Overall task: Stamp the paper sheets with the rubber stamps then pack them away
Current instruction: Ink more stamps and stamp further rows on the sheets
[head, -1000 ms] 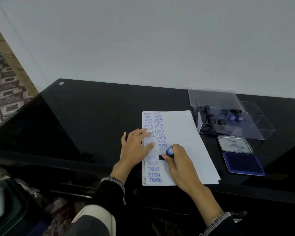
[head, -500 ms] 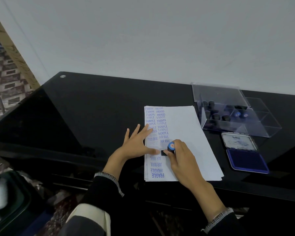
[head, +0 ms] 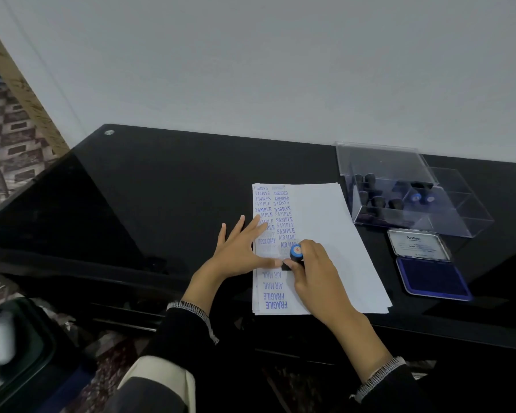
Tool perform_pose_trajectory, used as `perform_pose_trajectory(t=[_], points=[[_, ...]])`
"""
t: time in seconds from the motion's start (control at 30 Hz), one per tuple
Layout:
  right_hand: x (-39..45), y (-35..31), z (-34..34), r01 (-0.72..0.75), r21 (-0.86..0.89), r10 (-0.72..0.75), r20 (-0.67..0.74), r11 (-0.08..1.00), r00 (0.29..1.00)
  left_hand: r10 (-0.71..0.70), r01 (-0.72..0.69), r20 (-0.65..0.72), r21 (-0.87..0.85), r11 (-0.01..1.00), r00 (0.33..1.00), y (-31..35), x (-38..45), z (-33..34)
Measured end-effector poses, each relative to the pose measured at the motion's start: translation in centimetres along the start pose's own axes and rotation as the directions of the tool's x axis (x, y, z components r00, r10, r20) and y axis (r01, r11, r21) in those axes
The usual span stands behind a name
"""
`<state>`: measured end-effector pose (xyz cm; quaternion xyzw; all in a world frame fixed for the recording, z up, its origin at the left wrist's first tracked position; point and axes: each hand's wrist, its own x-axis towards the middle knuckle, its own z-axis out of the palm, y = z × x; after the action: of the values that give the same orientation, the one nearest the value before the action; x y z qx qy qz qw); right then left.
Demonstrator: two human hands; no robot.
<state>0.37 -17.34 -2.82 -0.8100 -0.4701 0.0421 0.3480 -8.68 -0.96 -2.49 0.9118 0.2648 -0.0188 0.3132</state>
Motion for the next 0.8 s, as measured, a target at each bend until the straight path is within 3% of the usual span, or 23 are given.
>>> perform_pose_trajectory(t=[0.23, 0.33, 0.47, 0.8], points=[[0.1, -0.1, 0.3, 0.004, 0.011, -0.004, -0.036, 1.0, 0.999, 0.01, -0.01, -0.028, -0.01, 1.0, 1.0, 0.0, 0.0, 0.1], [0.1, -0.2, 0.4, 0.001, 0.021, -0.001, -0.044, 1.0, 0.999, -0.001, -0.029, -0.205, -0.144, 0.989, 0.979, -0.1, -0.1, 0.5], [0.2, -0.3, 0.3, -0.028, 0.046, 0.029, -0.024, 0.999, 0.999, -0.115, 0.003, -0.466, -0.235, 0.972, 0.877, 0.2, -0.6, 1.5], [0.4, -0.5, 0.2, -0.054, 0.063, 0.054, -0.003, 0.997, 0.999, -0.181, 0.103, -0.49, -0.181, 0.978, 0.853, 0.5, -0.5, 2.0]])
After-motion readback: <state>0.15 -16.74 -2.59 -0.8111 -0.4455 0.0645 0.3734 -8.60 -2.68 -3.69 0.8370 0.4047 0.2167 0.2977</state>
